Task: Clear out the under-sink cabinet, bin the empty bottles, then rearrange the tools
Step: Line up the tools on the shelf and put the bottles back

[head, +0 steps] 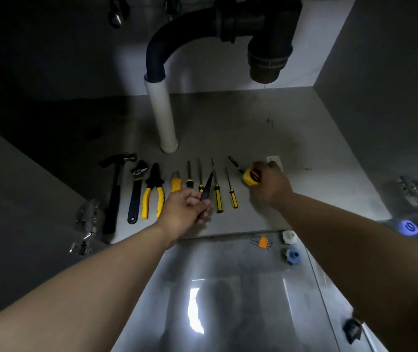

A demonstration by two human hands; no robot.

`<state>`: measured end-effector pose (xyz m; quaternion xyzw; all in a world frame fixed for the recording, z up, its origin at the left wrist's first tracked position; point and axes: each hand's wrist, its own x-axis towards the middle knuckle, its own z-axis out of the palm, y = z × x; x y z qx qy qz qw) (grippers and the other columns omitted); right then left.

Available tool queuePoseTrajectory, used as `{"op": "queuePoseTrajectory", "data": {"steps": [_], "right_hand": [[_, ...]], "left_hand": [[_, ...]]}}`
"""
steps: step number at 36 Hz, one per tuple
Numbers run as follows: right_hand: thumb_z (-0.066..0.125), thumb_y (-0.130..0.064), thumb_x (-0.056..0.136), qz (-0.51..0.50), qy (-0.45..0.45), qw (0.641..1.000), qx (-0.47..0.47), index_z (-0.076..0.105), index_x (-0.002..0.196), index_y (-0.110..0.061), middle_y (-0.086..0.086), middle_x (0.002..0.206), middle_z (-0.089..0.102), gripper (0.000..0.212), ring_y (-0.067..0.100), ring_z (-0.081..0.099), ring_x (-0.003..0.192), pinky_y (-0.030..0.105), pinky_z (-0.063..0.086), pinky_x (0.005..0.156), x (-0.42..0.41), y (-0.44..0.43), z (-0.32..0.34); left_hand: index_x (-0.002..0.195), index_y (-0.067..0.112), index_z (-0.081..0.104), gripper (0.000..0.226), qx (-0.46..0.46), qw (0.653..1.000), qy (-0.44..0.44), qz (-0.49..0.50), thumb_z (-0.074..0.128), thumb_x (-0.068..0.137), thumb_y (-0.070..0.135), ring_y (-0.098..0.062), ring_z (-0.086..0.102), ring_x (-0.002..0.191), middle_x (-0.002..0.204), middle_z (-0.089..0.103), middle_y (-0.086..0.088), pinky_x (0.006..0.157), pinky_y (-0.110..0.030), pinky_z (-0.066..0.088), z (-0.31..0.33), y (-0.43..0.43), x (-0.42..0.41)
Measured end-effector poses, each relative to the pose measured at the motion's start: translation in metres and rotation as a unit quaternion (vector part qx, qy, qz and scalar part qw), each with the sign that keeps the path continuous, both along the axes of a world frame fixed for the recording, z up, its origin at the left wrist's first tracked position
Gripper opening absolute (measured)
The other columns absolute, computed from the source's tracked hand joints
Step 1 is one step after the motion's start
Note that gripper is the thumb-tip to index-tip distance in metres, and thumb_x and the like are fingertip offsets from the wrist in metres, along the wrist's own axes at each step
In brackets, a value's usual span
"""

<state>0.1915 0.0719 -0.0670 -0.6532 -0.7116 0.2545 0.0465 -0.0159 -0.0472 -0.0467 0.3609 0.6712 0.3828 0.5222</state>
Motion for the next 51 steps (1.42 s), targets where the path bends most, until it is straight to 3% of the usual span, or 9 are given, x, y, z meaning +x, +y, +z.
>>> {"op": "queuePoseTrajectory", "data": {"steps": [15, 20, 24, 29, 33, 36, 39, 45, 51], "right_hand": [[0.065, 0.0, 0.081, -0.017, 0.013, 0.997, 0.077, 0.04, 0.149, -0.019, 0.01, 0.151, 0.033, 0.075, 0.035, 0.045, 0.131, 0.044, 0.05, 0.101, -0.019, 0.028, -0.024], [0.055, -0.023, 0.094, -0.064, 0.167, 0.981, 0.075, 0.064, 0.105, -0.016, 0.007, 0.102, 0.064, 0.016, 0.027, 0.061, 0.092, 0.03, 0.043, 0.073, -0.012, -0.018, -0.015], [0.067, -0.04, 0.087, -0.059, 0.302, 0.946, -0.099, 0.069, 0.086, -0.023, -0.001, 0.075, 0.073, 0.017, 0.021, 0.071, 0.073, 0.035, 0.057, 0.066, -0.015, -0.054, -0.003], [0.079, -0.048, 0.077, -0.1, 0.264, 0.956, -0.083, 0.065, 0.087, -0.02, -0.006, 0.072, 0.07, 0.032, 0.007, 0.066, 0.066, 0.016, 0.046, 0.056, -0.017, -0.077, -0.002], [0.078, -0.034, 0.079, -0.116, 0.221, 0.966, -0.068, 0.069, 0.086, -0.017, -0.008, 0.074, 0.067, 0.021, 0.006, 0.062, 0.069, 0.01, 0.039, 0.049, -0.008, -0.079, -0.006], [0.075, -0.028, 0.081, -0.125, 0.184, 0.974, -0.049, 0.069, 0.082, -0.018, -0.006, 0.075, 0.068, 0.012, 0.01, 0.064, 0.074, 0.019, 0.044, 0.057, -0.003, -0.072, -0.008], [0.073, -0.029, 0.082, -0.134, 0.126, 0.983, -0.013, 0.063, 0.077, -0.02, -0.003, 0.076, 0.066, 0.014, 0.016, 0.062, 0.074, 0.025, 0.044, 0.064, 0.002, -0.061, -0.011], [0.067, -0.031, 0.085, -0.097, 0.038, 0.995, 0.002, 0.063, 0.083, -0.016, 0.008, 0.088, 0.066, 0.016, 0.028, 0.063, 0.081, 0.028, 0.048, 0.066, -0.003, -0.05, -0.017], [0.067, -0.028, 0.088, -0.075, 0.007, 0.996, 0.047, 0.061, 0.096, -0.012, 0.009, 0.093, 0.065, 0.018, 0.027, 0.062, 0.083, 0.027, 0.039, 0.063, -0.017, -0.053, -0.03]], "left_hand": [[0.087, 0.012, 0.066, 0.009, 0.02, 0.998, -0.05, 0.023, 0.071, 0.093, 0.007, -0.014, 0.074, 0.07, 0.061, 0.069, 0.007, 0.063, -0.031, 0.063, -0.029, 0.032, 0.008], [0.112, 0.001, 0.065, 0.019, 0.001, 0.999, -0.053, 0.011, 0.069, 0.093, 0.001, -0.012, 0.074, 0.08, 0.091, 0.073, -0.008, 0.076, -0.033, 0.064, -0.027, 0.03, 0.026], [0.101, 0.011, 0.064, 0.021, 0.011, 0.999, -0.038, -0.009, 0.071, 0.088, -0.004, -0.018, 0.071, 0.085, 0.088, 0.07, -0.007, 0.075, -0.031, 0.063, -0.019, 0.023, 0.047], [0.1, 0.01, 0.062, 0.023, 0.056, 0.995, 0.07, -0.037, 0.064, 0.087, -0.008, -0.001, 0.059, 0.067, 0.077, 0.063, 0.004, 0.056, -0.01, 0.049, -0.02, 0.01, 0.063], [0.1, 0.008, 0.064, 0.024, 0.079, 0.989, 0.1, -0.069, 0.074, 0.082, -0.003, -0.02, 0.068, 0.08, 0.082, 0.07, -0.007, 0.076, -0.032, 0.058, -0.026, 0.0, 0.069], [0.109, 0.017, 0.065, 0.033, 0.093, 0.988, 0.088, -0.091, 0.079, 0.082, 0.004, -0.016, 0.069, 0.088, 0.091, 0.07, 0.001, 0.081, -0.024, 0.058, -0.031, -0.003, 0.071], [0.129, 0.019, 0.063, 0.041, 0.141, 0.944, 0.25, -0.162, 0.074, 0.089, 0.019, -0.011, 0.06, 0.107, 0.116, 0.064, 0.003, 0.093, -0.027, 0.053, -0.04, -0.012, 0.065], [0.149, 0.031, 0.045, 0.056, 0.161, 0.749, 0.518, -0.38, 0.055, 0.095, 0.02, -0.02, 0.041, 0.134, 0.148, 0.046, 0.006, 0.107, -0.035, 0.037, -0.05, -0.033, 0.038], [0.154, 0.032, 0.037, 0.067, 0.134, 0.762, 0.508, -0.378, 0.057, 0.092, 0.015, -0.017, 0.036, 0.138, 0.153, 0.037, 0.008, 0.113, -0.033, 0.035, -0.051, -0.039, 0.037]]}}
